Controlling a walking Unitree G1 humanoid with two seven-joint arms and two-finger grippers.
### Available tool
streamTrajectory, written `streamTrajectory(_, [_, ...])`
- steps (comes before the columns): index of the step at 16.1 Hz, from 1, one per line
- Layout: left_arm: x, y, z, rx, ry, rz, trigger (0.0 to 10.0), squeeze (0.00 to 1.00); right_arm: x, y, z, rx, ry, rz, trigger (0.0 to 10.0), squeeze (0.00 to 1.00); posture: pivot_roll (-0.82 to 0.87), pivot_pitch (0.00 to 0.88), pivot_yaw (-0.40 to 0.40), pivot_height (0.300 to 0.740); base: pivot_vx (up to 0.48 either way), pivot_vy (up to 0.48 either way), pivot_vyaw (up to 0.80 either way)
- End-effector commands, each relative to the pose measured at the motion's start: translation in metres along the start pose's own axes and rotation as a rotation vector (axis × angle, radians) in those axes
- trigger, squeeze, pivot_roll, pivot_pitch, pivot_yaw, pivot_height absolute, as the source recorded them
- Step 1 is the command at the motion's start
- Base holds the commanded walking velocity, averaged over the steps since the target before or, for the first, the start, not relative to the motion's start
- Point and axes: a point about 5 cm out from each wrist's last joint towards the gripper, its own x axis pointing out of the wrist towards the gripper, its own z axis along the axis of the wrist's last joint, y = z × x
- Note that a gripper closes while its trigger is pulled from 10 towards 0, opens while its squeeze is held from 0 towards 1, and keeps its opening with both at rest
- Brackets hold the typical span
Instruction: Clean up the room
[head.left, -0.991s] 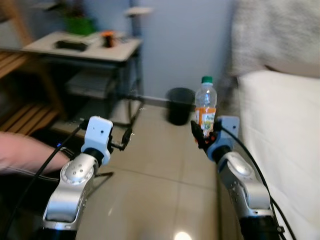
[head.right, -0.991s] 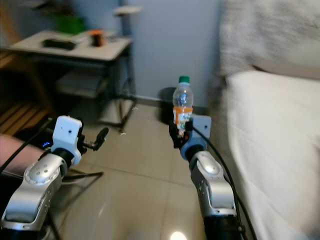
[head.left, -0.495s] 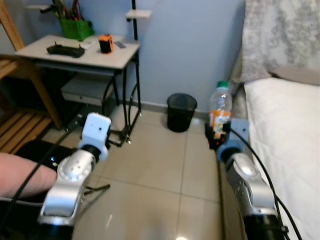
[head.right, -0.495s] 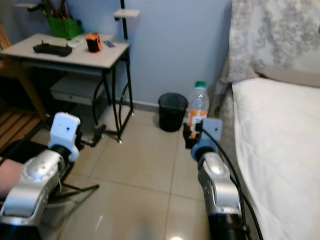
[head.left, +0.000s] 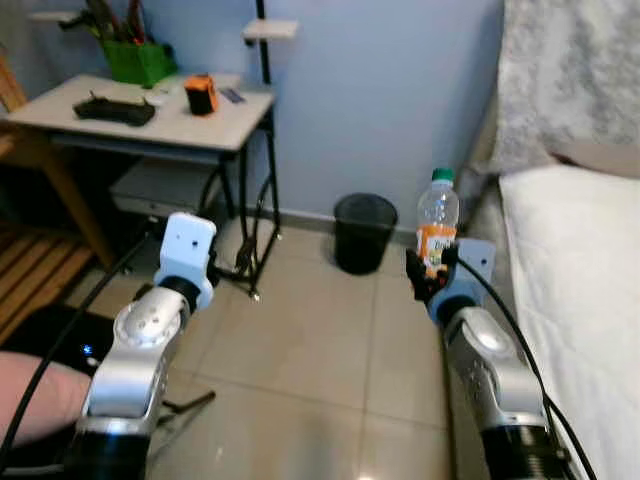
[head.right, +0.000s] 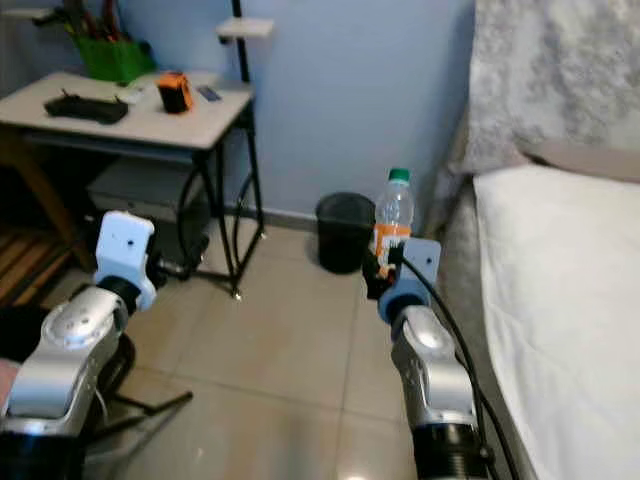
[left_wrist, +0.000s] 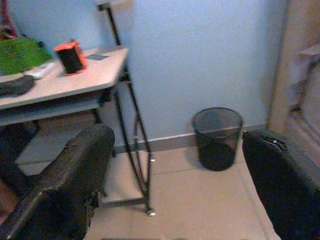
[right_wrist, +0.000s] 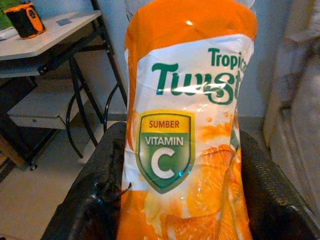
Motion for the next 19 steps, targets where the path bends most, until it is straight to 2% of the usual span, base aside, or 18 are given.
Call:
streamTrajectory(1, [-0.003, 0.007, -0.004, 0.011, 0.023, 0.014, 10.0, 0.00, 0.002, 0.008, 0.002, -0.018, -0.007, 0.014, 10.0, 0.00, 0.05, 0.000, 0.013, 0.740, 0.412, 0.000, 0.00])
streamTrajectory(2, [-0.003, 0.004, -0.003, -0.004, 0.019, 0.017, 10.0, 0.00, 0.003, 0.011, 0.012, -0.007, -0.039, 0.054, 10.0, 0.00, 0.07, 0.000, 0.013, 0.740, 0.420, 0.000, 0.00])
streamTrajectory(3, [-0.002, 0.000, -0.005, 0.014, 0.026, 0.000, 10.0, 0.00, 0.005, 0.006, 0.010, 0.015, -0.031, 0.036, 10.0, 0.00, 0.10, 0.000, 0.017, 0.740, 0.412, 0.000, 0.00])
streamTrajectory(4, [-0.005, -0.004, -0.005, 0.037, 0.044, -0.046, 10.0, 0.00, 0.004, -0.004, 0.003, 0.006, 0.000, -0.059, 10.0, 0.00, 0.08, 0.000, 0.007, 0.740, 0.416, 0.000, 0.00])
streamTrajectory(5, [-0.003, -0.002, 0.000, 0.015, 0.028, -0.034, 10.0, 0.00, 0.005, -0.001, 0.005, 0.028, 0.001, -0.055, 10.0, 0.00, 0.08, 0.000, 0.017, 0.740, 0.416, 0.000, 0.00])
streamTrajectory(6, [-0.002, 0.000, -0.005, 0.012, 0.040, -0.005, 10.0, 0.00, 0.006, 0.012, 0.006, 0.015, -0.007, 0.013, 10.0, 0.00, 0.09, 0.000, 0.016, 0.740, 0.412, 0.000, 0.00])
streamTrajectory(7, [-0.002, -0.001, -0.006, 0.035, 0.042, -0.025, 10.0, 0.00, 0.006, 0.013, 0.005, 0.005, -0.007, 0.012, 10.0, 0.00, 0.08, 0.000, 0.015, 0.740, 0.412, 0.000, 0.00])
streamTrajectory(8, [-0.002, -0.004, -0.006, 0.021, 0.038, -0.032, 10.0, 0.00, 0.005, 0.009, -0.001, 0.009, 0.013, -0.015, 10.0, 0.00, 0.08, 0.000, 0.018, 0.740, 0.409, 0.000, 0.00])
streamTrajectory(9, [-0.002, -0.004, -0.006, 0.013, 0.039, -0.029, 10.0, 0.00, 0.005, 0.008, 0.001, -0.034, 0.011, -0.005, 10.0, 0.00, 0.06, 0.000, 0.017, 0.740, 0.412, 0.000, 0.00])
streamTrajectory(12, [-0.002, -0.005, -0.007, 0.007, 0.042, -0.029, 10.0, 0.00, 0.006, 0.002, 0.004, -0.040, 0.008, -0.024, 10.0, 0.00, 0.06, 0.000, 0.014, 0.740, 0.409, 0.000, -0.27])
streamTrajectory(19, [-0.005, -0.007, -0.007, 0.009, 0.041, -0.048, 10.0, 0.00, 0.004, 0.006, -0.001, -0.069, 0.024, -0.021, 10.0, 0.00, 0.07, 0.000, 0.016, 0.740, 0.412, 0.000, 0.00])
